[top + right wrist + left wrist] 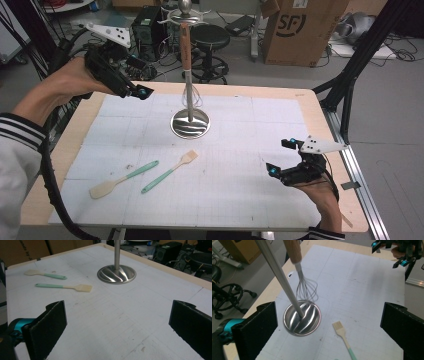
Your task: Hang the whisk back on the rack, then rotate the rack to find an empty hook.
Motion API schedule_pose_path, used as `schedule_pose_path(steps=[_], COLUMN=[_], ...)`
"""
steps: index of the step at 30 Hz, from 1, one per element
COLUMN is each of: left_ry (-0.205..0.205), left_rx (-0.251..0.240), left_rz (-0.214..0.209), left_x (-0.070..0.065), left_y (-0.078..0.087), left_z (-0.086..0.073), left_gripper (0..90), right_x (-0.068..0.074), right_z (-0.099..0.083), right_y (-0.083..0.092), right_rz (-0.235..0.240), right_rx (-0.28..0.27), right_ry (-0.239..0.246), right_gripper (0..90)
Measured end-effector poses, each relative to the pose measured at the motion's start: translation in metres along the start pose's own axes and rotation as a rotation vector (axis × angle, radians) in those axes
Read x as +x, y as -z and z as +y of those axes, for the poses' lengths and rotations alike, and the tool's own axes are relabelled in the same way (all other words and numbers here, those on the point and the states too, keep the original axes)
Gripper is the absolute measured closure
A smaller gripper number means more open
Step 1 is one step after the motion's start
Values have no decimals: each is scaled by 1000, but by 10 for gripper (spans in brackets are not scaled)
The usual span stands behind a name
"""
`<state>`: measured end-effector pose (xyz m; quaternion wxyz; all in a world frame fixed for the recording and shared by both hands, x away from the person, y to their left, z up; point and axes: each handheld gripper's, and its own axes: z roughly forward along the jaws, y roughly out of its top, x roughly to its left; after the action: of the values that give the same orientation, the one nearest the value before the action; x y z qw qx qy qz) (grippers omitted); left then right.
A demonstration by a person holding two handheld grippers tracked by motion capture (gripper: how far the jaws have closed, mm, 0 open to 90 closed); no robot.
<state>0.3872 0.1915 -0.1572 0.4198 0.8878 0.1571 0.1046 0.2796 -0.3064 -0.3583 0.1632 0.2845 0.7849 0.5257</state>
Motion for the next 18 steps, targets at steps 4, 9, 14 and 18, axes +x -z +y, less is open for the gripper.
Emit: schedule_pose_path(steps=[4,9,14,18], left_ry=[-2,-17,-30,-19], left_rx=[5,-2,-13,-24], left_rz=[5,-10,-9,-7], left_x=[-3,-6,-7,-7], left_y=[6,12,16,21], left_z=[-4,-8,-10,-10], left_gripper=[17,32,32,32], right_x=[-1,0,0,-1], right_z=[1,1,1,2], right_y=[0,-1,-4,-5], right_rz=[-2,0,2,3], right_rx=[-4,1,11,7], right_ry=[-2,-3,-2,3], right_gripper=[1,1,1,1])
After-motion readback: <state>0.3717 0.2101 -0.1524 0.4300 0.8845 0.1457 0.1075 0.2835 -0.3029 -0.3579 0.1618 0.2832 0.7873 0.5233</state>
